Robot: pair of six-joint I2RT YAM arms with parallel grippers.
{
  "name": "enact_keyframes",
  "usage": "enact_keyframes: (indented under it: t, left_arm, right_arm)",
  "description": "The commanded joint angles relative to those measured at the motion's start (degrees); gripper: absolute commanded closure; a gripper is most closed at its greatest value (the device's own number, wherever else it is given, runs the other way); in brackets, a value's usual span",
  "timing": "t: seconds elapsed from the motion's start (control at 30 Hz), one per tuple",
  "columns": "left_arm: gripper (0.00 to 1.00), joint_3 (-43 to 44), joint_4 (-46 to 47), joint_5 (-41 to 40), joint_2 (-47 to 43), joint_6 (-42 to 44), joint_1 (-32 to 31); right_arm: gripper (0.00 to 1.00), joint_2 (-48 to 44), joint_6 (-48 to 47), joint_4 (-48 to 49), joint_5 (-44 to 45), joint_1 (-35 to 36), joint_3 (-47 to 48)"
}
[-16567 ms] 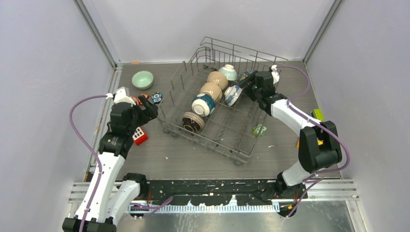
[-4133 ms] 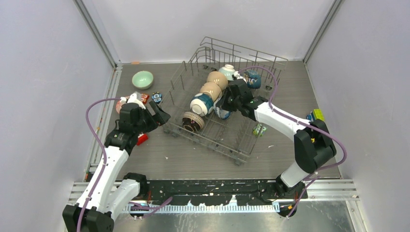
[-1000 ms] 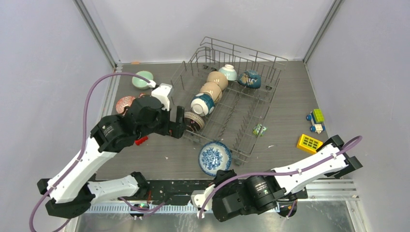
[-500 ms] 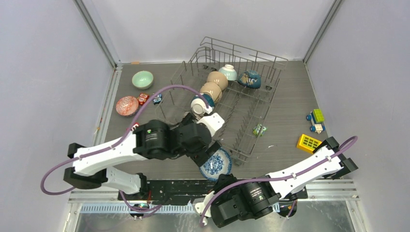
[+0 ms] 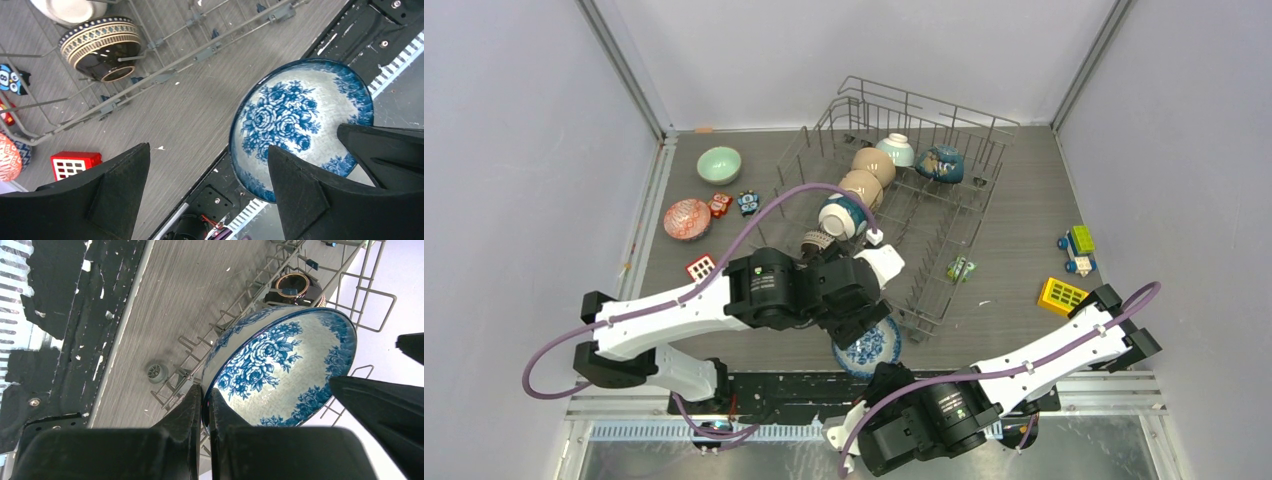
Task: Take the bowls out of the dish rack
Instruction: Place the bowl at the center of the board.
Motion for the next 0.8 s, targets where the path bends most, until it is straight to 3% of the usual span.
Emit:
enact_keyframes:
  t: [0.0,0.3,0.47,0.77]
  left_arm:
    - [0.12,1.1,1.5,4.4,0.3,1.5,-0.6]
    - [0.37,-2.9,3.5,7.7,1.5,1.2,-0.7]
    - [0.42,-3.6,3.1,7.8,2.7,0.0,-0.7]
    - [0.79,-4.5,4.6,7.7,2.2,-1.6,-0.7]
  right_arm:
    - [0.99,-0.1,-2.8,0.5,2.6,0.4,2.0]
    - [0.99,0.1,-3.9,-0.2,4.1,0.4,2.6]
    - [0.99,0.5,-4.2,-0.6,4.6,0.4,3.4]
    - [0.99,0.7,-4.0,-0.7,4.7,0.4,3.3]
